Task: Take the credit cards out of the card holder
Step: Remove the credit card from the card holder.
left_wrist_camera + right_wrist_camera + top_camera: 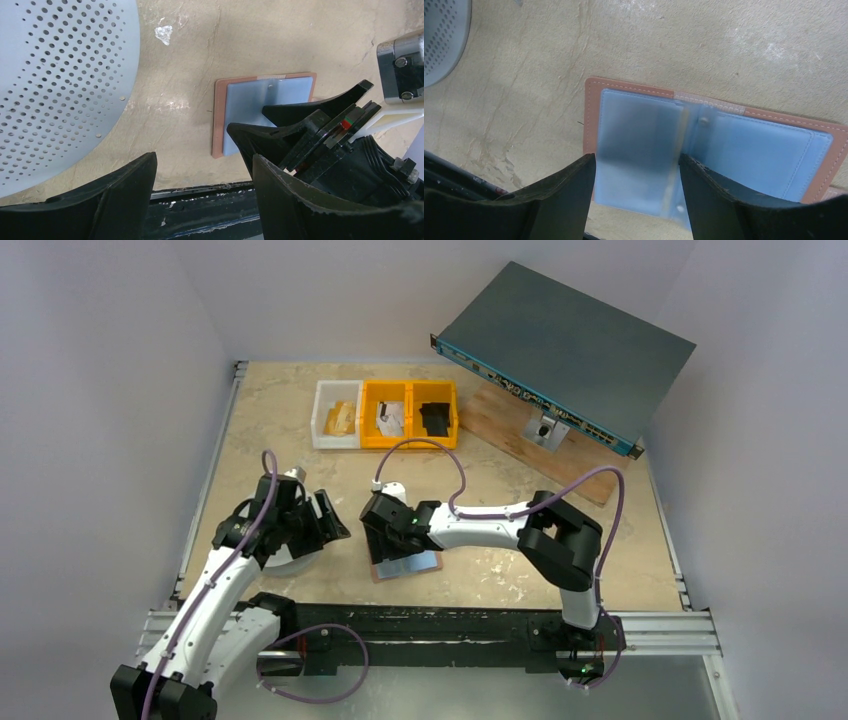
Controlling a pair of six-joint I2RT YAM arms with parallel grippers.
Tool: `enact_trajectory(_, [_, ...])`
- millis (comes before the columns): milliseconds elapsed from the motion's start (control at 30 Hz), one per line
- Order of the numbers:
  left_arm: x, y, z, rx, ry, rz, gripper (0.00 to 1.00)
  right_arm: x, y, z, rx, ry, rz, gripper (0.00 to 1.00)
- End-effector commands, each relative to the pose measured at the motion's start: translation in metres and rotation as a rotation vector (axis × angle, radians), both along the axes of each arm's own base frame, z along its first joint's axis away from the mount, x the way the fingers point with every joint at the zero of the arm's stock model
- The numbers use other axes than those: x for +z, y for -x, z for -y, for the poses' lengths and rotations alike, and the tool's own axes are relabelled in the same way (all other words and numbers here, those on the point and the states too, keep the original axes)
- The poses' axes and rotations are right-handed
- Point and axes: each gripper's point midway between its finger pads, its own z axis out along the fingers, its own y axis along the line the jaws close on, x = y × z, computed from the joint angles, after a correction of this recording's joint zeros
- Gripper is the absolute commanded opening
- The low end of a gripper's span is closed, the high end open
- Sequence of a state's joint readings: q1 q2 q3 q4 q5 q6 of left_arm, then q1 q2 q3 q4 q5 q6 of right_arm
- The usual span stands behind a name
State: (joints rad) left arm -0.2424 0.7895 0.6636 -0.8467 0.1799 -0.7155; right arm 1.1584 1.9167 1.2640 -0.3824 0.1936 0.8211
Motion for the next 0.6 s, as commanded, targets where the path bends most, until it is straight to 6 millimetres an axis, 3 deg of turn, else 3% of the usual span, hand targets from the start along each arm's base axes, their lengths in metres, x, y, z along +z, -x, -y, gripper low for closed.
enact_trajectory(0, [0.010, -0.007, 0.008, -0.015, 0.045, 0.026, 0.70, -0.005, -0.004, 0.003, -0.011, 0.053, 0.014, 0.62])
enact_trajectory(133, [0.007, -0.006, 0.011, -0.021, 0.061, 0.014, 0.70, -0.018, 0.001, 0.011, -0.014, 0.095, -0.017, 0.59])
enact_trajectory(567, [-0.009, -0.001, 0.025, -0.037, 0.141, -0.035, 0.67, -0.044, 0.015, 0.020, 0.004, 0.112, -0.094, 0.28])
